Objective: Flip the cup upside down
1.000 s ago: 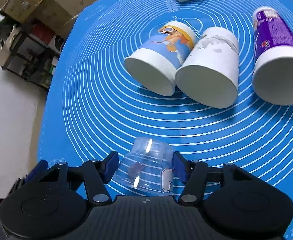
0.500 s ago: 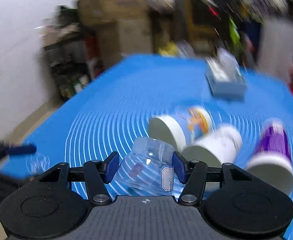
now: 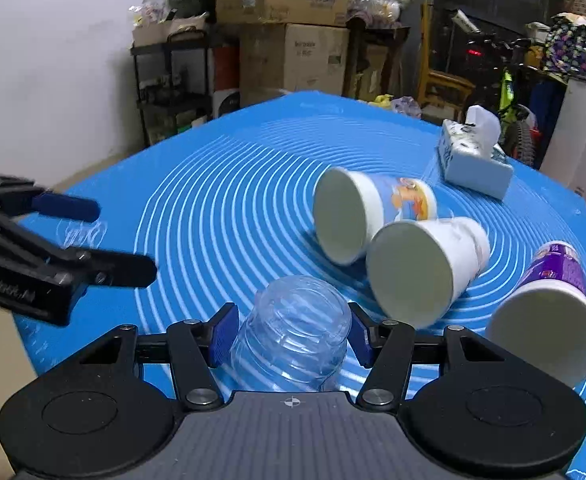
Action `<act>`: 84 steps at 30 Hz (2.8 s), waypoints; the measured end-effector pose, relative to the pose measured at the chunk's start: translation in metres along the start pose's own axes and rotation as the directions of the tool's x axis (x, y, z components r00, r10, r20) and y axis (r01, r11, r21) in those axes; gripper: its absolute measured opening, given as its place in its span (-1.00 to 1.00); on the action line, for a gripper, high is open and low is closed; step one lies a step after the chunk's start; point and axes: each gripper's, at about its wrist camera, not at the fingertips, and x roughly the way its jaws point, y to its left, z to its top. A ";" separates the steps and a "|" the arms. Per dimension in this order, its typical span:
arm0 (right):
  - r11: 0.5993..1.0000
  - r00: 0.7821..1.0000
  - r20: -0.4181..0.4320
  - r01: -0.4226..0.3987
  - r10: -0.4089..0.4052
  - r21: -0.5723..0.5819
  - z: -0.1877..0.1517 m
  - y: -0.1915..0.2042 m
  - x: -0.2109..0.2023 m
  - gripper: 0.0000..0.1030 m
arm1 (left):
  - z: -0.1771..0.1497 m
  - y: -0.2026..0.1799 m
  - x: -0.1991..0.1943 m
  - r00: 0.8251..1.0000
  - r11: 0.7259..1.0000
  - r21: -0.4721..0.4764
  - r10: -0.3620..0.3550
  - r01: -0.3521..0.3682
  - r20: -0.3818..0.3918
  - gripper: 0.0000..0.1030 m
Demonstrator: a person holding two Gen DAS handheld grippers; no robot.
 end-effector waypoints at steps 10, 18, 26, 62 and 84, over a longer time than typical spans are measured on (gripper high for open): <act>0.999 1.000 -0.004 -0.007 0.006 -0.048 0.000 0.009 -0.013 0.51 | -0.003 -0.016 -0.004 1.000 1.000 0.018 -0.002 0.002 -0.004 0.86; 0.999 0.999 -0.028 0.032 -0.032 0.018 -0.001 -0.013 -0.062 0.59 | -0.005 -0.027 -0.025 1.000 0.999 0.025 0.030 -0.030 0.004 0.86; 0.995 0.998 -0.062 0.037 -0.031 0.093 -0.017 -0.029 -0.106 0.60 | -0.018 -0.055 -0.039 0.999 0.997 0.071 0.036 -0.034 -0.021 0.86; 0.992 0.995 -0.101 0.010 0.003 0.129 -0.055 -0.035 -0.114 0.59 | -0.043 -0.085 -0.030 0.996 0.989 0.140 0.064 -0.055 -0.056 0.86; 0.993 0.997 -0.079 0.020 -0.011 0.117 -0.055 -0.034 -0.118 0.59 | -0.044 -0.086 -0.032 0.998 0.989 0.141 0.054 -0.049 -0.026 0.86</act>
